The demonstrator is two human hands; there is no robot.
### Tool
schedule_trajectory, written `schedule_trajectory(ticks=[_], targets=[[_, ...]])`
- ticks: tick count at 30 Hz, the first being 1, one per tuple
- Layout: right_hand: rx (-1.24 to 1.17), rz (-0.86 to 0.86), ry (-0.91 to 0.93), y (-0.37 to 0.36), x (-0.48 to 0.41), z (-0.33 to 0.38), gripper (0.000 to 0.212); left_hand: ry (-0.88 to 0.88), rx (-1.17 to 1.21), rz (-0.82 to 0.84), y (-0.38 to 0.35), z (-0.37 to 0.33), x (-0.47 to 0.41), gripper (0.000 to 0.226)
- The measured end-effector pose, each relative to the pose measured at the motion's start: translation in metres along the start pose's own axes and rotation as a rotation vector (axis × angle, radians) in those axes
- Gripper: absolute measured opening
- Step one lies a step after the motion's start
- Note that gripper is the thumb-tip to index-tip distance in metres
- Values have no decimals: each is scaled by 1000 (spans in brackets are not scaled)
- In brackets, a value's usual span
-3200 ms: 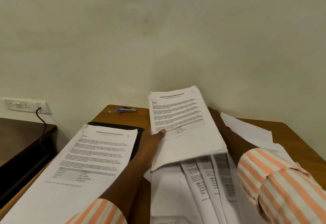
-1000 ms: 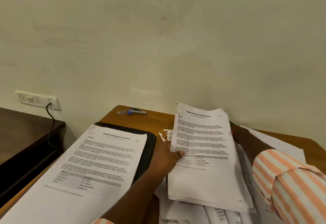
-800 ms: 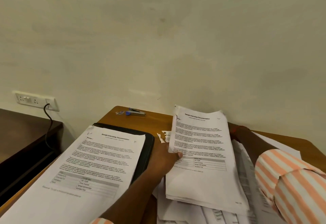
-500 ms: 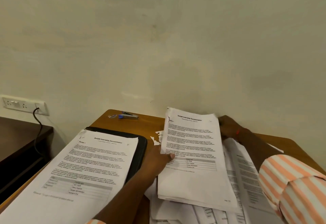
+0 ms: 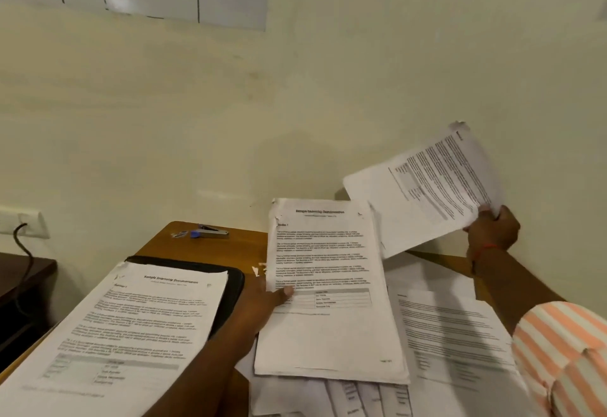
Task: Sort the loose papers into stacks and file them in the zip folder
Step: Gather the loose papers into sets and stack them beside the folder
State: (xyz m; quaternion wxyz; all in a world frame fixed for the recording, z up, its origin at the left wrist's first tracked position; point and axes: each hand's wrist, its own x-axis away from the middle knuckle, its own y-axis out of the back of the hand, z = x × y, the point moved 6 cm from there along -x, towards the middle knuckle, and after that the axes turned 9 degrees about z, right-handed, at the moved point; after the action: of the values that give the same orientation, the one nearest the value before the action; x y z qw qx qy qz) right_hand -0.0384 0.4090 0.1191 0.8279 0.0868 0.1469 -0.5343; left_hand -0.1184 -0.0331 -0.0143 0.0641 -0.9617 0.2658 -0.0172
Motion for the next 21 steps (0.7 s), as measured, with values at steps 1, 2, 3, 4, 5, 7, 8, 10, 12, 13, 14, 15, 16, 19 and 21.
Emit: schedule_trajectory(ticks=[1, 2, 3, 4, 5, 7, 8, 10, 12, 13, 14, 15, 16, 19, 21], targets=[[7, 12, -3, 10, 0, -3, 15, -12, 20, 10, 0, -2, 0, 48], [10, 33, -12, 18, 2, -8, 16, -27, 32, 12, 1, -4, 1, 46], [14, 58, -19, 27, 6, -11, 17, -36, 46, 17, 0, -8, 2, 43], [19, 90, -31, 33, 13, -14, 19, -34, 60, 16, 0, -11, 4, 40], [12, 127, -53, 35, 22, -21, 21, -36, 69, 13, 2, -14, 4, 36], [-33, 216, -111, 36, 43, -37, 23, -50, 72, -12, 4, -22, 7, 23], [-38, 271, -148, 36, 56, -44, 23, -60, 83, -23, 3, -26, 9, 20], [37, 408, -208, 31, 83, -57, 25, -59, 65, -28, 4, -29, 10, 23], [101, 567, -229, 21, 112, -64, 26, -63, 10, 12, -2, -31, 12, 25], [85, 641, -239, 14, 126, -65, 29, -59, -13, 53, -7, -29, 13, 25], [34, 704, -263, 6, 140, -65, 32, -45, -36, 98, -12, -26, 13, 26], [-21, 751, -296, -2, 155, -65, 32, -24, -55, 141, -18, -21, 13, 26], [-67, 779, -313, -8, 168, -62, 28, -4, -76, 174, -24, -19, 15, 27], [-173, 780, -355, -22, 195, -55, 23, 15, -182, 207, -34, -13, 15, 22], [-245, 716, -416, -24, 202, -54, 39, -10, -233, 160, -32, -12, 14, 19]])
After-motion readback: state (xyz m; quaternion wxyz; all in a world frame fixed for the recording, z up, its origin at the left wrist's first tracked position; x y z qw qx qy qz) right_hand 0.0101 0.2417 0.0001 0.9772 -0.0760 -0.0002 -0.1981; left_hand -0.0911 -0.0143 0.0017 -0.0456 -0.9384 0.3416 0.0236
